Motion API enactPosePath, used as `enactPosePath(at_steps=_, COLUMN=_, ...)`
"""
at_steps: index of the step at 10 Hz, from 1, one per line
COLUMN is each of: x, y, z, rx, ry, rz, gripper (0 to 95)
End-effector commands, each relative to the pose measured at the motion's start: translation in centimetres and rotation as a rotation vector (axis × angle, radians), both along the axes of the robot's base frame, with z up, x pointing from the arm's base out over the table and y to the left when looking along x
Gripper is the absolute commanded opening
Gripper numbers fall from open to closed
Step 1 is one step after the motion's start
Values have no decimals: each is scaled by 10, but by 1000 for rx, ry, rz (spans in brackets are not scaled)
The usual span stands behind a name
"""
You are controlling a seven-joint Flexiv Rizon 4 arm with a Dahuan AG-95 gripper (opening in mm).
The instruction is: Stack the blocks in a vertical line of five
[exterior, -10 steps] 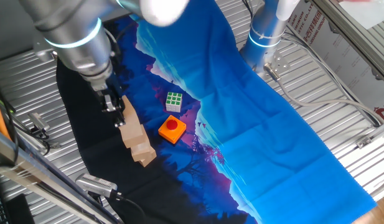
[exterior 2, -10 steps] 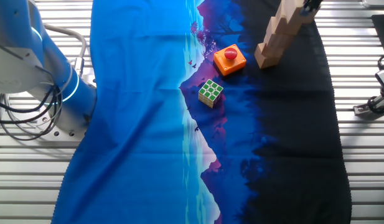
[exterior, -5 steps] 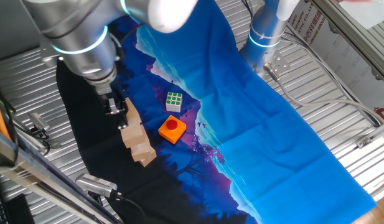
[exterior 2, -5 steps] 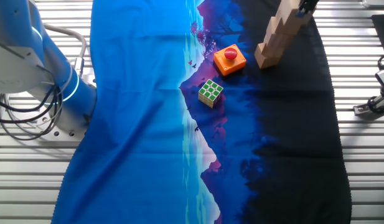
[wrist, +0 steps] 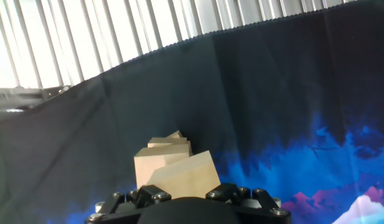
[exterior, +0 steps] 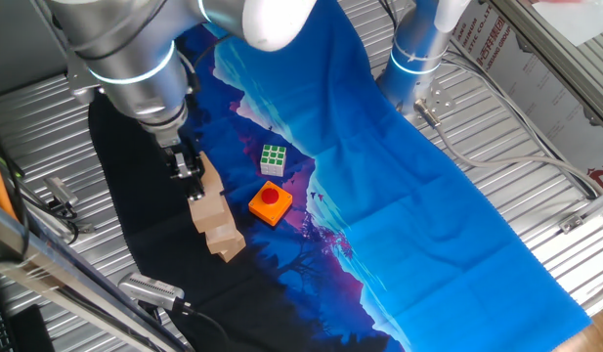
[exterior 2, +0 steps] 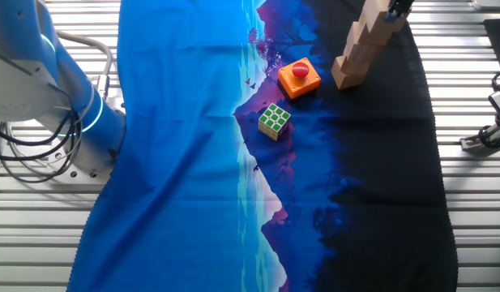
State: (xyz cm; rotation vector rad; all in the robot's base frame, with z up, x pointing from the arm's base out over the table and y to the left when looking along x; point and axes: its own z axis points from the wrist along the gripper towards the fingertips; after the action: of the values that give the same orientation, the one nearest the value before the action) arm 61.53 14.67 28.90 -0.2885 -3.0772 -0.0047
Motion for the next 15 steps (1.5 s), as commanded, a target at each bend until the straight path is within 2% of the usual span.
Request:
enactPosePath(at_steps=1, x=2, y=1, z=1, rx=-123, ry=67, rz=432, gripper=0)
enactPosePath(at_steps=3, x=2, y=1, z=1, rx=-21, ry=50, rz=508, gripper=0)
enactPosePath(at_steps=5, x=2, y=1, z=1, rx=12, ry=42, rz=560, gripper=0)
enactPosePath(at_steps=8, x=2, y=1, z=1, rx=21, ry=45, rz=542, gripper=0)
enactPosePath(at_steps=12, x=6, y=29, z=13, rx=10, ry=66, rz=453, gripper=0)
enactPosePath(at_steps=15, x=6, y=29, z=11, rx=15, ry=71, rz=444, gripper=0)
